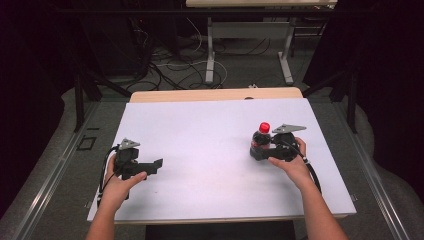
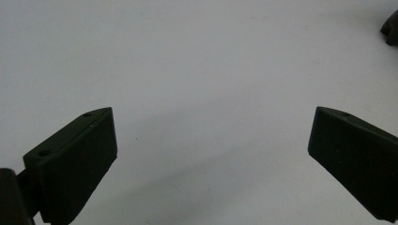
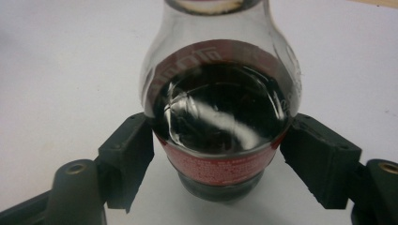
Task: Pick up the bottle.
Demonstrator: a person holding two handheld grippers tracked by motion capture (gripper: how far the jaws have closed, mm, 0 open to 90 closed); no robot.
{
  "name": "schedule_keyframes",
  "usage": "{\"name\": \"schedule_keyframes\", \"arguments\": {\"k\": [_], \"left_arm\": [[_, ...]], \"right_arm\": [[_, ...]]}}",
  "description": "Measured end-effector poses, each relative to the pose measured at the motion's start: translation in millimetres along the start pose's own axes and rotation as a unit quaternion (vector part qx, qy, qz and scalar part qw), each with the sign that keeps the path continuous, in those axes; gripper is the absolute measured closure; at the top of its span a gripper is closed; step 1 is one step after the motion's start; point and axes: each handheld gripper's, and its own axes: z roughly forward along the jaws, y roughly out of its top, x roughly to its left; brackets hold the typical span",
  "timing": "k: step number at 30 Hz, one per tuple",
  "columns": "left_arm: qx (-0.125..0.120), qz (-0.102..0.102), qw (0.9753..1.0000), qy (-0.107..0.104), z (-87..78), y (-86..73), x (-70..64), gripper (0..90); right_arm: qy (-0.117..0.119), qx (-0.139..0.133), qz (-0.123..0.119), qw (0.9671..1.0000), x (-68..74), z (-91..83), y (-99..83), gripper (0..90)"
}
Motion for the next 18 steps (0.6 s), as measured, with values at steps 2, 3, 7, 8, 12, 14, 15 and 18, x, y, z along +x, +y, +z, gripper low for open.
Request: {"name": "schedule_keyframes", "arguments": {"k": [2,3,7,8,12,14,15,18], "left_arm": [[-0.007,-0.003,1.0000,0.002,0.9,-0.9,-0.1,1.8],[-0.009,-0.004,0.9999,0.002,1.0,-0.9,0.1,1.8],[-0.008,-0.002,1.0000,0.002,0.9,-0.8,0.2,1.8],[-0.008,-0.003,1.0000,0.002,1.1,-0.9,0.0,1.8],[0.000,-0.003,1.0000,0.001,0.8,-0.6,-0.2,1.8],[-0.003,-0.003,1.0000,0.001,1.2,-0.6,-0.2,1.8],[-0.003,-0.003,1.0000,0.001,1.2,-0.6,-0.2,1.8],[0.000,-0.004,1.0000,0.002,0.5,-0.3,-0.1,1.8]], "right_arm": [[-0.003,-0.003,-0.007,1.0000,-0.3,0.9,-0.3,27.3],[-0.004,-0.004,-0.009,0.9999,0.0,0.9,-0.4,27.4],[-0.007,-0.003,-0.014,0.9999,-0.3,1.6,-0.6,27.5],[-0.008,-0.002,-0.011,0.9999,-0.2,1.8,-0.4,27.4],[-0.006,0.000,-0.007,1.0000,0.0,2.0,0.3,27.5],[-0.005,-0.002,-0.010,0.9999,0.8,1.9,0.4,27.9],[-0.005,-0.002,-0.010,0.9999,0.8,1.9,0.4,27.9],[-0.009,-0.002,-0.016,0.9998,1.0,1.9,1.1,27.8]]}}
